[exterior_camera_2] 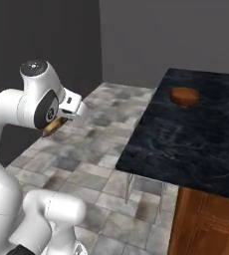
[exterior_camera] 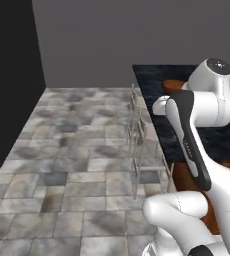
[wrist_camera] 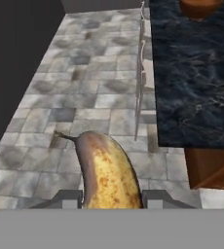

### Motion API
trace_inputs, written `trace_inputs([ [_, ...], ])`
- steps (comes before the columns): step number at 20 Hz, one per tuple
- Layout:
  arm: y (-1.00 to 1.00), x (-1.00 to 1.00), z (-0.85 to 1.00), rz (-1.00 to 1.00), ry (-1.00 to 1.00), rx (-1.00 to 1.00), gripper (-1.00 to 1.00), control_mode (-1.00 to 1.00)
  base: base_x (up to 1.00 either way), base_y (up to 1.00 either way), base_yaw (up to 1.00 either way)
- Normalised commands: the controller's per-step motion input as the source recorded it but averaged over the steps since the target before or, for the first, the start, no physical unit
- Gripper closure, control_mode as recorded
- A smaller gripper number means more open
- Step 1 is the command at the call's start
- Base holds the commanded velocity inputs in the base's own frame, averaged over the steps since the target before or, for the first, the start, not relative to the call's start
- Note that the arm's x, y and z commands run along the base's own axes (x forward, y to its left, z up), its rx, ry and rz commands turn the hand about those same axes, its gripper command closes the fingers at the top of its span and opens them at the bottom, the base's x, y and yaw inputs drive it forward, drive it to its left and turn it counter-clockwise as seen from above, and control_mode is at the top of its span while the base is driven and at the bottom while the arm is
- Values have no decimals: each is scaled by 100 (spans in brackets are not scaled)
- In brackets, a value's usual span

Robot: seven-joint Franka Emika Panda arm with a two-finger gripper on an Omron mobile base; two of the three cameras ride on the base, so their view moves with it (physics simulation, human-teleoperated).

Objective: Retrieve the pear and banana from the fridge and place them into the bowl on the dining table.

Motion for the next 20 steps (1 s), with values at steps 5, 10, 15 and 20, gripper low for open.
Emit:
trace_inputs([
  [5,0,0,0,0,0,0,100,100,37,49,-42],
  [10,0,0,0,0,0,0,100,100,41,50,-42],
  [15,0,0,0,0,0,0,100,100,49,57,-42],
  [20,0,0,0,0,0,0,100,100,48,63,-42],
])
